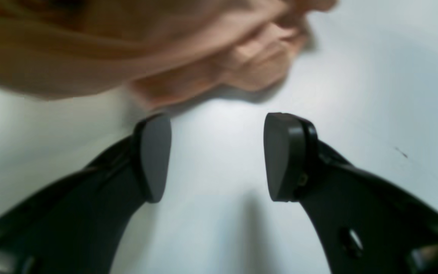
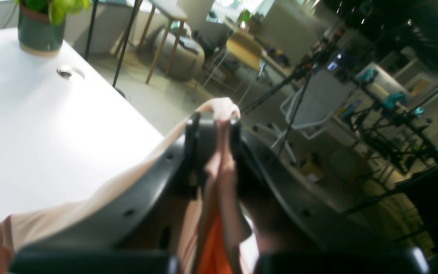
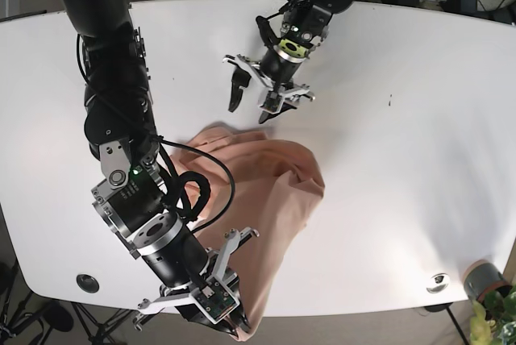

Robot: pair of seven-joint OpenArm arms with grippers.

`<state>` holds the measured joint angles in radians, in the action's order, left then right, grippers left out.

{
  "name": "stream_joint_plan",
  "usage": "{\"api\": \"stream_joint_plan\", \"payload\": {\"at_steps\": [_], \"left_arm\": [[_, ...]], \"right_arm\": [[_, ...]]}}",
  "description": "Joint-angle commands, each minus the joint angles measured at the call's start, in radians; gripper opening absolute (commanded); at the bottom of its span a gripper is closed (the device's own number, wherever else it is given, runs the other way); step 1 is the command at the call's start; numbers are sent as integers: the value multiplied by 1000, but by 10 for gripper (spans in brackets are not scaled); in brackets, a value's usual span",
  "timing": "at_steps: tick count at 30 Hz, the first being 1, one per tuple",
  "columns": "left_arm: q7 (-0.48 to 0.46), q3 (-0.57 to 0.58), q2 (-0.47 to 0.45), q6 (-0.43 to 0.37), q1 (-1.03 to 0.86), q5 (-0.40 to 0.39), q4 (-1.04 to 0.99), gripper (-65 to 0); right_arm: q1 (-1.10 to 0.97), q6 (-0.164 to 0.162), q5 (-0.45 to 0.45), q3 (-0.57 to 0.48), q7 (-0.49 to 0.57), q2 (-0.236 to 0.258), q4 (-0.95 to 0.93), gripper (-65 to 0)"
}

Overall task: Fold the T-shirt properly
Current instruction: 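Lower the left gripper and grasp the hanging shirt near the right gripper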

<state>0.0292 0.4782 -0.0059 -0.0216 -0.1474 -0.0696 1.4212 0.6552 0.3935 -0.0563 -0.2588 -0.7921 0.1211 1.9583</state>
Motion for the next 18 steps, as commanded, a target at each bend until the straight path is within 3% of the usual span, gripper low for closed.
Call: {"api": "stream_joint_plan", "payload": {"at_steps": [1,5,18], "left_arm": [[-33,21,13,-4,35,-3,-16,-290],[-33,-3,47,-4,47,-2,-26,-290],[-33,-25,19,-4,19,-2,-23,-290]], "right_arm": [[41,-8,0,3,29,-2,16,-650],[51,-6,0,-9,29,-1,16,-650],[202,-6,0,-21,29,24,14,-650]]}}
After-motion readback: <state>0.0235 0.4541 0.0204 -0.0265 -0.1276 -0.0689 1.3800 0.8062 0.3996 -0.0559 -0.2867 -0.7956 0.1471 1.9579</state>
